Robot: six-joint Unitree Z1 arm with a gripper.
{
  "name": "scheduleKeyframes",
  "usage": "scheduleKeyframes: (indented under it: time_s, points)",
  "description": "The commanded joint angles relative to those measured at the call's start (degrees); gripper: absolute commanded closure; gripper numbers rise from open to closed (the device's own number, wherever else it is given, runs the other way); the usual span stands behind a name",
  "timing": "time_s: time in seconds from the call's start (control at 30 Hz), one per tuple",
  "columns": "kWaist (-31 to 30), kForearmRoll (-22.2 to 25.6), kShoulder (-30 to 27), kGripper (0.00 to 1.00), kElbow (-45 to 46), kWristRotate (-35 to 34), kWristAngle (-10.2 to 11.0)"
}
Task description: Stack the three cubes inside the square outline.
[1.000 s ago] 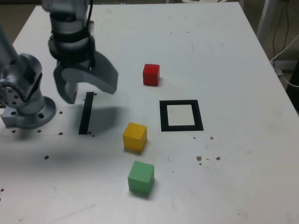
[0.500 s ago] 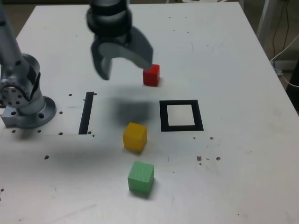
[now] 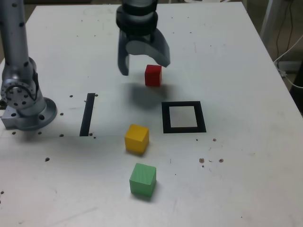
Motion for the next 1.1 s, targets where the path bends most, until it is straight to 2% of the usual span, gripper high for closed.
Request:
scheduleKeyframes:
  time_s: [0.0,0.33,0.5,0.63,0.87,1.07]
  points:
    - [0.3,-0.6,1.8,0.07,-0.9,0.1,0.5]
    - [1.3,-2.4,5.6,0.14,-1.2,0.2,2.0]
    - [1.6,-2.5,5.9,0.23,-1.5,0.5,2.4]
    - [1.7,-3.4,7.0,0.30,-1.5,1.1,2.3]
    - [2.0,-5.2,9.4,0.36,-1.7,2.6,1.2]
    - [2.1,-4.8,9.3,0.45,-2.4,2.9,1.8]
